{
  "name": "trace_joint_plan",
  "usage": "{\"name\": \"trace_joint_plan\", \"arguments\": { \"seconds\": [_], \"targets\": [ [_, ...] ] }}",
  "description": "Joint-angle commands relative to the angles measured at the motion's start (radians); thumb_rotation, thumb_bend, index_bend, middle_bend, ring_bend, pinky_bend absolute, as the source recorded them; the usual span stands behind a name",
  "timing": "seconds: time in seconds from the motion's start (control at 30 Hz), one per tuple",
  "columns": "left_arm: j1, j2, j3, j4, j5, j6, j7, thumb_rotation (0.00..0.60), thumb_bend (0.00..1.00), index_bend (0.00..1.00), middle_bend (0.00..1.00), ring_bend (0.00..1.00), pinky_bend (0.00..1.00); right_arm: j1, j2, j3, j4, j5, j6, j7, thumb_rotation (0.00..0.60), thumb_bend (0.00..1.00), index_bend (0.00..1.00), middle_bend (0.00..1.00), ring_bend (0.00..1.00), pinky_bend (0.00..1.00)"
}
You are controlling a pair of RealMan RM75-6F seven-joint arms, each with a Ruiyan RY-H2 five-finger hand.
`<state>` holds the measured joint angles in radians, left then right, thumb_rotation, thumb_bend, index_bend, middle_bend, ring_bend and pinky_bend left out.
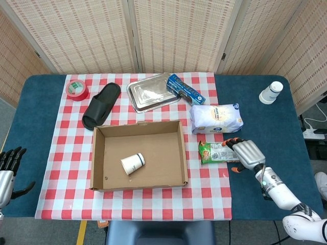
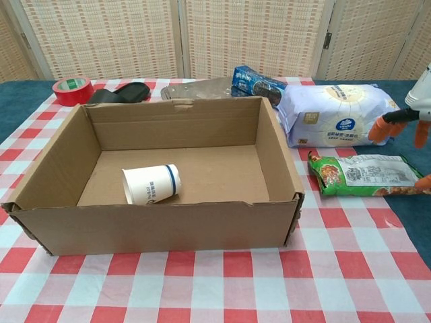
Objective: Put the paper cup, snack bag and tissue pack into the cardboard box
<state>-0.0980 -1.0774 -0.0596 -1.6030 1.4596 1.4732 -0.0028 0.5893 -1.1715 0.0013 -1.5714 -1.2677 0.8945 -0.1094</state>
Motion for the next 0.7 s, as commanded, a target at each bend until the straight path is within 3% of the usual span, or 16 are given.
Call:
{"name": "trace_joint_plan", "arguments": {
  "seconds": [0.03, 0.23, 0.7],
  "targets": [
    [0.000, 0.001, -0.001, 0.000, 0.001, 0.001, -0.003, 0.600, 0.21, 0.00, 0.00, 0.00, 0.00, -0.001, -0.019, -0.011, 0.029, -0.007, -0.023, 0.007, 0.600, 0.00, 0.19, 0.23, 0.13, 0.21],
    [-0.001, -0.001, -0.001, 0.000, 0.000, -0.001, -0.001, 0.600, 0.21, 0.00, 0.00, 0.00, 0.00, -0.007, -0.051, -0.013, 0.078, -0.012, -0.038, 0.017, 0.600, 0.00, 0.17, 0.21, 0.08, 0.12],
    [-0.005, -0.003, -0.005, 0.002, -0.012, -0.011, 0.004, 0.600, 0.21, 0.00, 0.00, 0.00, 0.00, 0.008, -0.096, 0.026, 0.143, -0.046, -0.046, 0.087, 0.600, 0.00, 0.17, 0.21, 0.07, 0.13]
  ]
}}
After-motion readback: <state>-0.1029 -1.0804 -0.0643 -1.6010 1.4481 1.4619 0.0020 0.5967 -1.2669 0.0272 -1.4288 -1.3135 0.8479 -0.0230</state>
